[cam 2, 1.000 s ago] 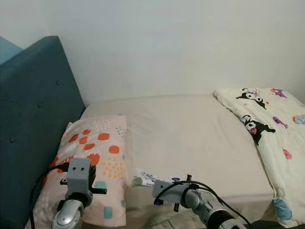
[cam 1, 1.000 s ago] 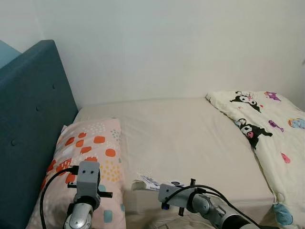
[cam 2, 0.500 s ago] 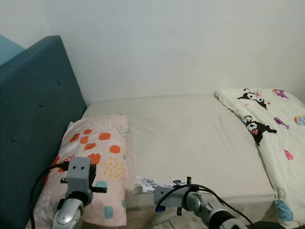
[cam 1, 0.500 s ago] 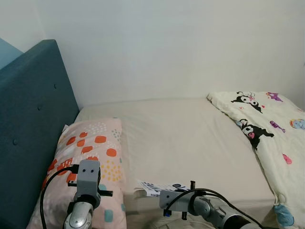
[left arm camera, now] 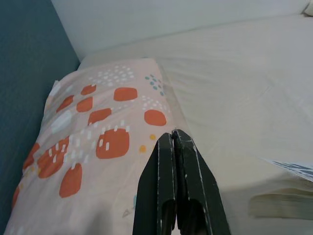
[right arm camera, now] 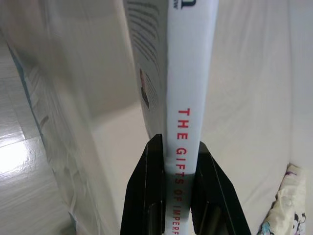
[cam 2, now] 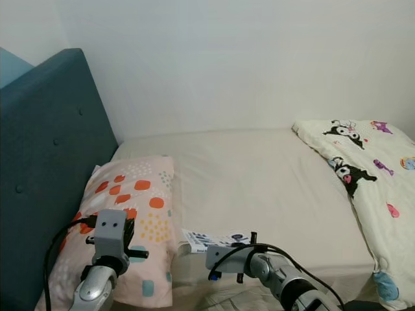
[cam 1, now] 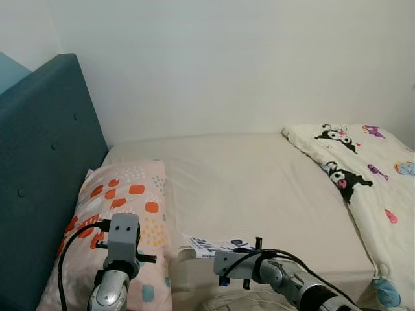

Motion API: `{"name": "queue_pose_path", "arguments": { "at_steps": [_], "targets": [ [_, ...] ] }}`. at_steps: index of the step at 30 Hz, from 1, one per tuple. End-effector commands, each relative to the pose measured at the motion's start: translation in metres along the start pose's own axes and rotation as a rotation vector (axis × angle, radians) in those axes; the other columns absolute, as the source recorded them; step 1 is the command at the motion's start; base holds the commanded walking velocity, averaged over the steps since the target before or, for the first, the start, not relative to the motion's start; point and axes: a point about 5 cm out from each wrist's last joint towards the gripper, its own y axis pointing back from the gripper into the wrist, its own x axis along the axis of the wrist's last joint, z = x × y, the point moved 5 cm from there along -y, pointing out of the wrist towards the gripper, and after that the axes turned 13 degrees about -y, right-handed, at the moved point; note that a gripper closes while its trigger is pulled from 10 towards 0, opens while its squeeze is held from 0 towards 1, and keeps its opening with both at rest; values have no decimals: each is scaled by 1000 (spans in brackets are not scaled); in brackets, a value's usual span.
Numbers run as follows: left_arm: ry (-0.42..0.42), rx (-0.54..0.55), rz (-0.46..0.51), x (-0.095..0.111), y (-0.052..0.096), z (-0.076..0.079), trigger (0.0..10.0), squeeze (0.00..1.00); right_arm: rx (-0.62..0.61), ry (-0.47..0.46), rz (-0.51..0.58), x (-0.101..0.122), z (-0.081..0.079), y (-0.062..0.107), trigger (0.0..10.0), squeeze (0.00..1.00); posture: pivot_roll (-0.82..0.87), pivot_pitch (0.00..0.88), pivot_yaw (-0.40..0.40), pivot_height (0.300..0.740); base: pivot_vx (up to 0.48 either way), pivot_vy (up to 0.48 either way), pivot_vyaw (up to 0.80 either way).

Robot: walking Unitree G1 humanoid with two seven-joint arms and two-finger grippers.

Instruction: Clean up the room

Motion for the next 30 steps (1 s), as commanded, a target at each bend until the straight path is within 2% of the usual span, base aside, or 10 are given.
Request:
{"name": "queue_pose_path", "arguments": {
  "at_steps": [1,5,30],
  "targets": [
    [1,-6,10,1,-1,1,10000,0,-22,-4,27,6,5,-1,10000,0,-86,0,-9,740,0,0,0],
    [7,-2,41,7,-1,-2,10000,0,-29,-15,26,5,4,0,10000,0,-86,0,-9,740,396,0,0],
    [4,-16,64,8,3,-2,10000,0,-39,-40,31,4,2,0,10000,0,-83,0,-12,740,0,0,0]
  ]
}}
